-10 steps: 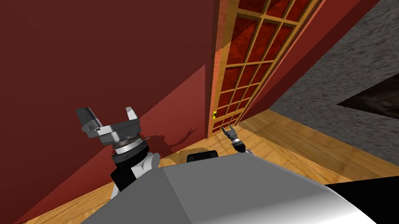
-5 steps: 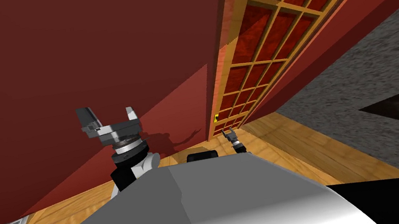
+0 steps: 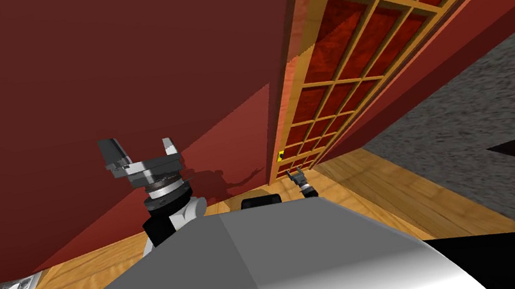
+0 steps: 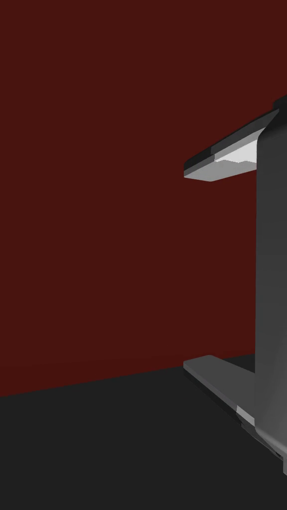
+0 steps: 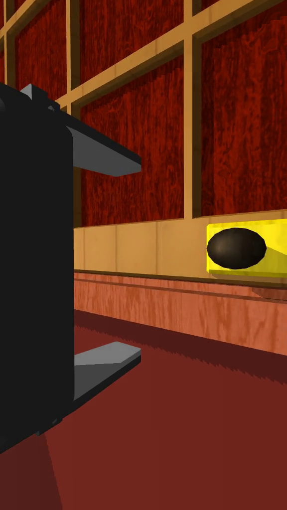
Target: Pull the door open
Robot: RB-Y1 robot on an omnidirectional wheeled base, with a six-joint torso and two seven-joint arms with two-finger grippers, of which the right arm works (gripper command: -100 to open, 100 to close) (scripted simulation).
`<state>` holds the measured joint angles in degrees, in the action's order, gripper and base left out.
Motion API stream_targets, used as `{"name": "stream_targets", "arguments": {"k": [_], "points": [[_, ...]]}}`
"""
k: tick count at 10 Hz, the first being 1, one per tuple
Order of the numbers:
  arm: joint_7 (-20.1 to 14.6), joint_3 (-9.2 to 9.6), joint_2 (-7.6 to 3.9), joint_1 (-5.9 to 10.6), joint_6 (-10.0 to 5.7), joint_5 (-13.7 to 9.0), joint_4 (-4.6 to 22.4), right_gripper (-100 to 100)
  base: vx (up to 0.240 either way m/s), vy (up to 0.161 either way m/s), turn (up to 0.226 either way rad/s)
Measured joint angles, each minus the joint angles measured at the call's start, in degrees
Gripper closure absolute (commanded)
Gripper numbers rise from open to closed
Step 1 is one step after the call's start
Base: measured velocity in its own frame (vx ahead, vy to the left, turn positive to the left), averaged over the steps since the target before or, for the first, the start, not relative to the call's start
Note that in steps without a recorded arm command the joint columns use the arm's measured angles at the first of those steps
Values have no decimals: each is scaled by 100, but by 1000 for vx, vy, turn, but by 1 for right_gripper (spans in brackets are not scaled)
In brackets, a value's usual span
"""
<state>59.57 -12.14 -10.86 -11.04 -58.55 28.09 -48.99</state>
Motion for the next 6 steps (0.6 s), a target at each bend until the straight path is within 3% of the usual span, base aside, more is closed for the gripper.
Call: {"name": "stream_targets", "arguments": {"k": [3, 6], "points": [[11, -116, -68, -43, -80, -84, 104, -100, 157, 111, 190], [52, -338, -197, 24, -274, -257, 474, -100, 171, 63, 182]]}}
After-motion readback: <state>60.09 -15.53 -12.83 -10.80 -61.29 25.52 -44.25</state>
